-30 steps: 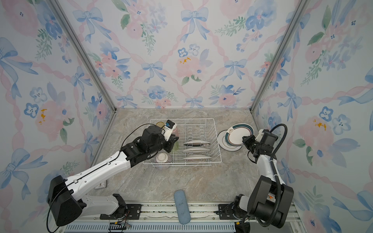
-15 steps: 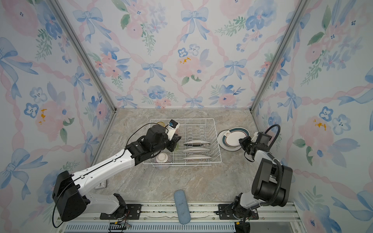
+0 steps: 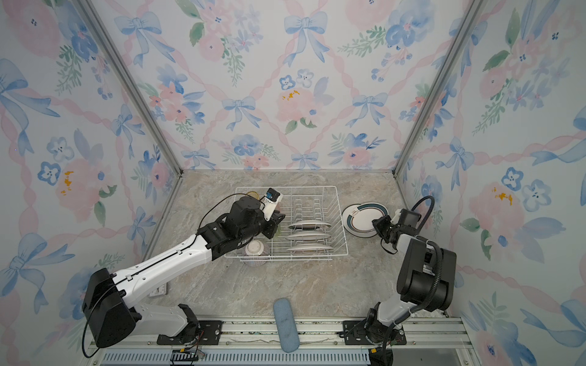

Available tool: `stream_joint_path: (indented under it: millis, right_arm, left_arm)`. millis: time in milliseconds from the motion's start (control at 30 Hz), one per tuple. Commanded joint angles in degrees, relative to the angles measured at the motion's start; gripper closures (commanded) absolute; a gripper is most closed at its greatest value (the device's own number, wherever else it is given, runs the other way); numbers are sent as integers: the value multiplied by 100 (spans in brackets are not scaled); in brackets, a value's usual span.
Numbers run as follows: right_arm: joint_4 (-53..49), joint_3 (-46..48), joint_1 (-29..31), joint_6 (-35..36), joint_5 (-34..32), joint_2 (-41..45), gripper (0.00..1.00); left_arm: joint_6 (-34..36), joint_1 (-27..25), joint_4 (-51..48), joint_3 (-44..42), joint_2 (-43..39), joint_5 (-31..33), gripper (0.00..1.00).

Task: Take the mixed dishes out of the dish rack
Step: 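Lower the red-rimmed plate onto the teal-rimmed plate with the right gripper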

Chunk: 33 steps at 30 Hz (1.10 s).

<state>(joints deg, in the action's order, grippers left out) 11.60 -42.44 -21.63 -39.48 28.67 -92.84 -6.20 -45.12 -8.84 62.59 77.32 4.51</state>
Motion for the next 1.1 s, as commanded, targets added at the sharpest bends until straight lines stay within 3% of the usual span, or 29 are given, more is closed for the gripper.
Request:
stream_joint_path:
  millis: [0, 467, 733, 1067]
  right_arm:
    - [168, -71, 67, 28, -10, -102, 100]
    - [-100, -155, 112, 155, 28, -324, 96]
    - [-453, -220, 124, 320, -44, -240, 81]
    - [-805, -245, 122, 573, -185, -234, 72]
  left_arm:
    - [48, -41, 28, -13, -65, -11, 79]
    - [40, -39, 34, -70, -76, -20, 79]
    - [40, -47, 34, -114, -82, -38, 79]
    - [40, -41, 32, -141, -115, -41, 79]
